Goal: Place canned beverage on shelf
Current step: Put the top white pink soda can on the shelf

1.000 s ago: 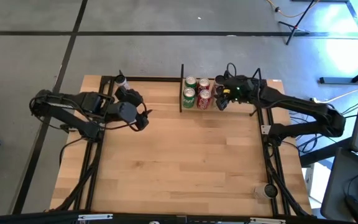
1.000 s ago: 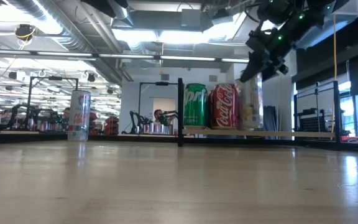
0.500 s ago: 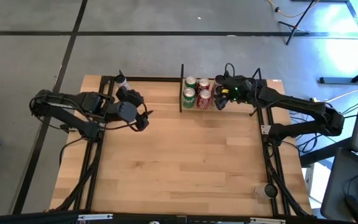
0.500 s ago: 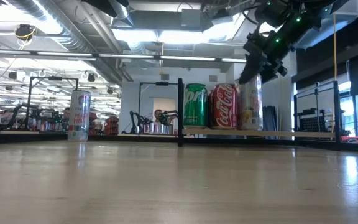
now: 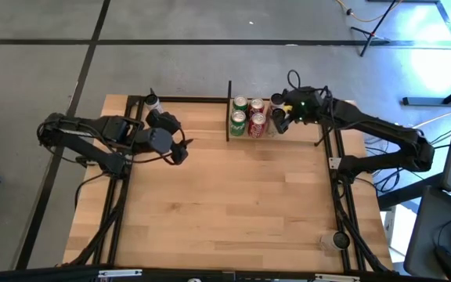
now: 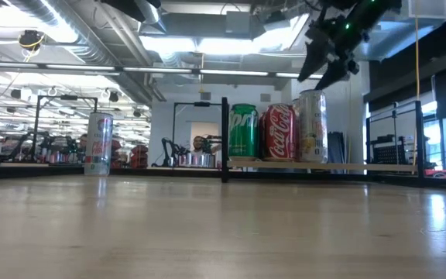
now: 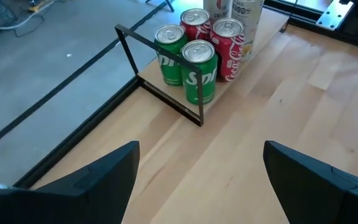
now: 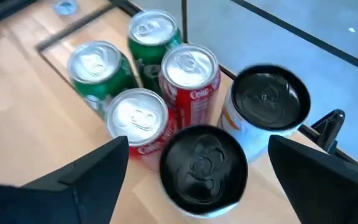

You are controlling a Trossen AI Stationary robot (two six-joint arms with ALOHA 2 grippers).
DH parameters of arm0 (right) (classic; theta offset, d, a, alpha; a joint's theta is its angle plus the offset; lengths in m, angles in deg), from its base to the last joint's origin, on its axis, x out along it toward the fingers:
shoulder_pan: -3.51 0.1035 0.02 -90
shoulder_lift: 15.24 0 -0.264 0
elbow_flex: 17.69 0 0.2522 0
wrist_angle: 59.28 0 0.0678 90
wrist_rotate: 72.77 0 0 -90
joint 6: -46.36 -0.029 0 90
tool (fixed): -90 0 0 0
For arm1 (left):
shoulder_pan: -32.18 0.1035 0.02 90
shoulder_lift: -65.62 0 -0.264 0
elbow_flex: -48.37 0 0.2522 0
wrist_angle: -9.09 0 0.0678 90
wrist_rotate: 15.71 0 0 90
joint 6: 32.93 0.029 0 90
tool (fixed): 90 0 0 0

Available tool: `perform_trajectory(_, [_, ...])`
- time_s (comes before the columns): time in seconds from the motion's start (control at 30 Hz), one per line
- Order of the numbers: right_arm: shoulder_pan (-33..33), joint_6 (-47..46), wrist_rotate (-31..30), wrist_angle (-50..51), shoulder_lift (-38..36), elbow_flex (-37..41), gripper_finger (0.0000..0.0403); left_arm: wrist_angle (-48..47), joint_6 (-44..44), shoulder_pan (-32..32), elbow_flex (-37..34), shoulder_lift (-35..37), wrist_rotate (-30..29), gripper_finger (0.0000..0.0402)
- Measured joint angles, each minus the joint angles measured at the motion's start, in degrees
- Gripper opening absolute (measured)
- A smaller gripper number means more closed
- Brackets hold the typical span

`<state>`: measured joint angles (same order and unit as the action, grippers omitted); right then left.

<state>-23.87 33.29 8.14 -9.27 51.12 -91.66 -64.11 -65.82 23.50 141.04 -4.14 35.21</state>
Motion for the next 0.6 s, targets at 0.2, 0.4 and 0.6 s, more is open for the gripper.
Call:
perform_trajectory(0.2, [0.02,-0.13,5.25,1.84,-0.02,-6.41,0.037,0.1,-0.09,3.98,0.0,0.0,4.81,0.0329])
perform_trajectory(0.4, [0.02,-0.13,7.19,-6.3,-0.01,-7.63,0.0371,0.5,1.35,16.19,0.0,0.0,14.19,0.0329])
perform_trajectory(0.6, [0.02,1.4,7.08,-7.76,0.27,-7.63,0.0371,-0.89,7.73,31.01,0.01,0.0,18.25,0.0329])
